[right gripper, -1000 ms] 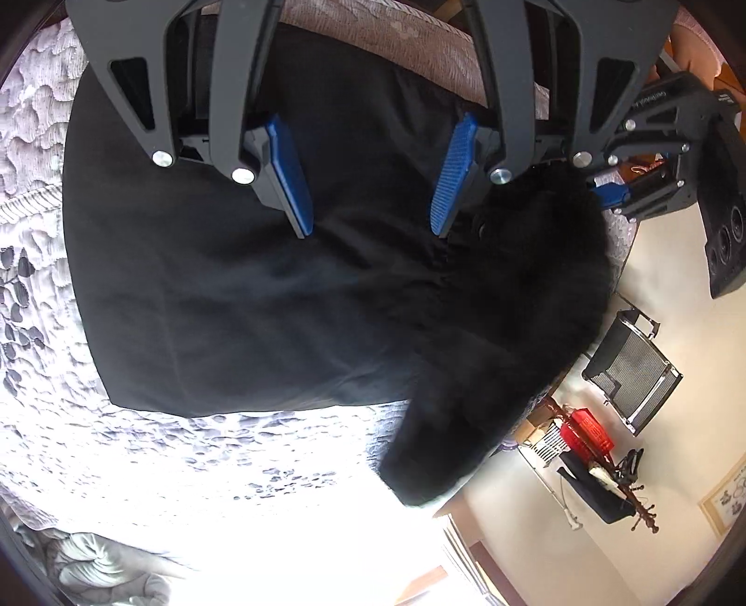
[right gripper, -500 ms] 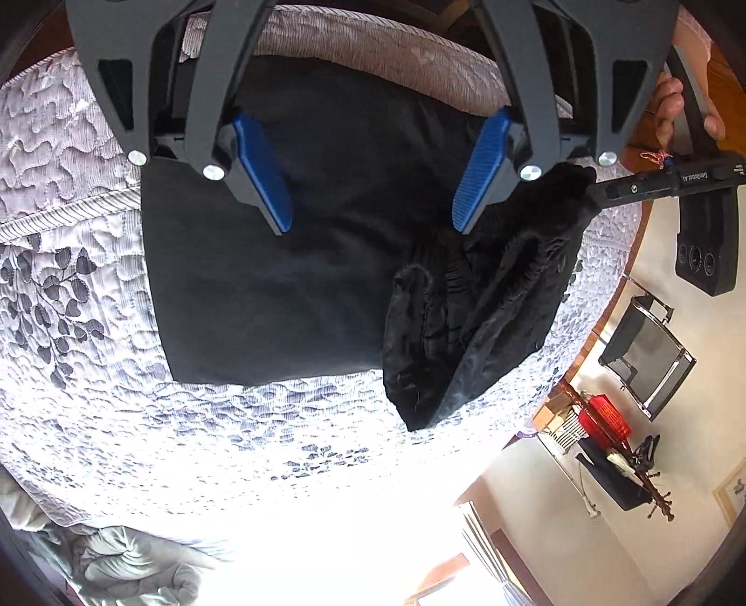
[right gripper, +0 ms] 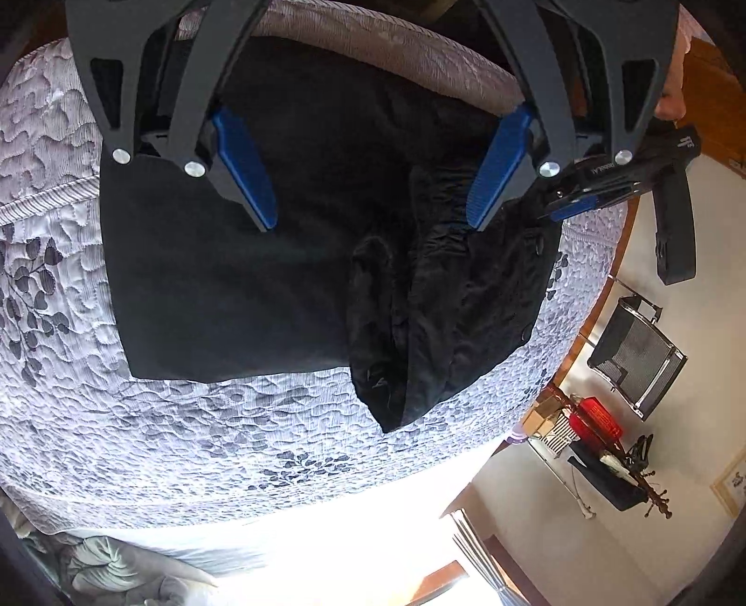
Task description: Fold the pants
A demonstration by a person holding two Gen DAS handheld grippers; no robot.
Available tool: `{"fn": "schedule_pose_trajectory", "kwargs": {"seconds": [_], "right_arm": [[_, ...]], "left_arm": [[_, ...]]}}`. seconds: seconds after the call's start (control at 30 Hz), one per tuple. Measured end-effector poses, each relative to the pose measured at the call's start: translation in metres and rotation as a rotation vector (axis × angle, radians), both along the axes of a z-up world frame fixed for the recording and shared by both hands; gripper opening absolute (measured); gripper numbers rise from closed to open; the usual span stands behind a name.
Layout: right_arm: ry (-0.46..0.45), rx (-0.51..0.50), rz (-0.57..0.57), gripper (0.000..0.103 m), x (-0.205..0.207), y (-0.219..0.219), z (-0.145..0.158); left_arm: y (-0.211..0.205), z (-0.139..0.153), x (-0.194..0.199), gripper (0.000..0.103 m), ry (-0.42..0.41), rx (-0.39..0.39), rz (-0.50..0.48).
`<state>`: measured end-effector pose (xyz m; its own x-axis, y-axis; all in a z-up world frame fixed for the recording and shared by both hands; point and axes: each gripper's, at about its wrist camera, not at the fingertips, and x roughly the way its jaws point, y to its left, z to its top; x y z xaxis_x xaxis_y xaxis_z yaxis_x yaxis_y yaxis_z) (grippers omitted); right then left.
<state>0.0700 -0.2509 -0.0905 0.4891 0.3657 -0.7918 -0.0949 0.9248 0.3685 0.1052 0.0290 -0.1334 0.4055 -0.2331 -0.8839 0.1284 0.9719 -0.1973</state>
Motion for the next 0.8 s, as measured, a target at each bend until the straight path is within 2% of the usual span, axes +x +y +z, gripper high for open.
{"fn": "schedule_pose_trajectory", "kwargs": {"seconds": [0.1, 0.17, 0.33, 0.43, 0.5, 0.57, 0.6, 0.67, 0.73, 0.8], "right_arm": [[0.014, -0.105, 0.026, 0.088, 0.007, 0.017, 0.000], [0.032, -0.126, 0.030, 0.088, 0.013, 0.022, -0.005], [0.092, -0.011, 0.026, 0.088, 0.030, 0.019, -0.024], [0.093, -0.012, 0.063, 0.088, 0.039, 0.029, -0.030], [0.081, -0.050, 0.095, 0.075, 0.042, 0.039, -0.033], [0.061, -0.080, 0.118, 0.054, 0.040, 0.047, -0.033], [0.043, -0.106, 0.128, 0.051, 0.038, 0.051, -0.031], [0.011, -0.150, 0.143, 0.034, 0.033, 0.055, -0.027], [-0.013, -0.144, 0.142, 0.026, 0.028, 0.053, -0.020], [-0.024, -0.135, 0.144, 0.023, 0.026, 0.052, -0.013]], "left_arm": [[-0.018, 0.001, 0.004, 0.076, -0.012, 0.031, 0.000], [-0.020, 0.000, 0.007, 0.077, -0.009, 0.024, 0.004], [-0.022, 0.006, 0.015, 0.077, -0.005, 0.014, 0.004], [-0.021, 0.005, 0.011, 0.077, -0.004, 0.008, 0.019], [-0.021, 0.004, 0.012, 0.078, -0.002, 0.005, 0.024], [-0.023, 0.004, 0.012, 0.078, -0.004, 0.015, 0.019], [-0.023, 0.004, 0.012, 0.078, -0.005, 0.020, 0.016], [-0.023, 0.004, 0.011, 0.078, -0.004, 0.025, 0.014], [-0.020, 0.006, 0.010, 0.078, 0.003, 0.022, 0.021], [-0.014, 0.009, 0.010, 0.078, 0.010, 0.013, 0.042]]}}
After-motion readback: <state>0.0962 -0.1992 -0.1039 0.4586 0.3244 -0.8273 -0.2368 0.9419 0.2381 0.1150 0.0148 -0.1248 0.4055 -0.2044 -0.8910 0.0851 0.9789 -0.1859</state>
